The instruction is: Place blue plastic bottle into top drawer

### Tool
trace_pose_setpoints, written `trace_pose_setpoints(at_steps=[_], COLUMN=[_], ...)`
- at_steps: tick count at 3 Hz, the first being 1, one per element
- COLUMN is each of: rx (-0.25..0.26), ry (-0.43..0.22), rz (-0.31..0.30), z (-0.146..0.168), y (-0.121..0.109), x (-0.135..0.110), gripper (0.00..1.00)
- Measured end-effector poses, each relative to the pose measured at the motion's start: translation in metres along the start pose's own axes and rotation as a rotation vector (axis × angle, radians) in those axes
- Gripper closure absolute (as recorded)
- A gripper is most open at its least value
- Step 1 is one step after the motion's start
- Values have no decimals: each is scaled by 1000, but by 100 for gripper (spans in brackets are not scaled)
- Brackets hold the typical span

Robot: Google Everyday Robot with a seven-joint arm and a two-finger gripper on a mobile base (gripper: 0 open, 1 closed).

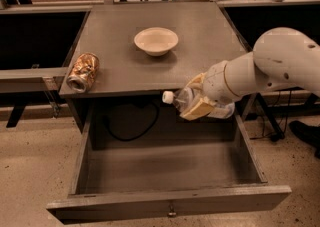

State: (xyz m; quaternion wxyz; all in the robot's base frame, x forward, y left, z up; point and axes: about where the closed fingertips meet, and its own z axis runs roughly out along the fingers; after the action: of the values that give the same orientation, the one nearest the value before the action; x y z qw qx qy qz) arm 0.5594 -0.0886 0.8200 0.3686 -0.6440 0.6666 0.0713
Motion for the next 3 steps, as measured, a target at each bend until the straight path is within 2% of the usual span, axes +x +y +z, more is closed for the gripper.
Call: trace_pose_setpoints(at_steps=[1,2,3], rx=[5,30,106], ry=[-9,-31,-109], rz=[31,35,3], z=[6,22,24], y=[3,29,40], x=[7,26,33], gripper=[100,100,100])
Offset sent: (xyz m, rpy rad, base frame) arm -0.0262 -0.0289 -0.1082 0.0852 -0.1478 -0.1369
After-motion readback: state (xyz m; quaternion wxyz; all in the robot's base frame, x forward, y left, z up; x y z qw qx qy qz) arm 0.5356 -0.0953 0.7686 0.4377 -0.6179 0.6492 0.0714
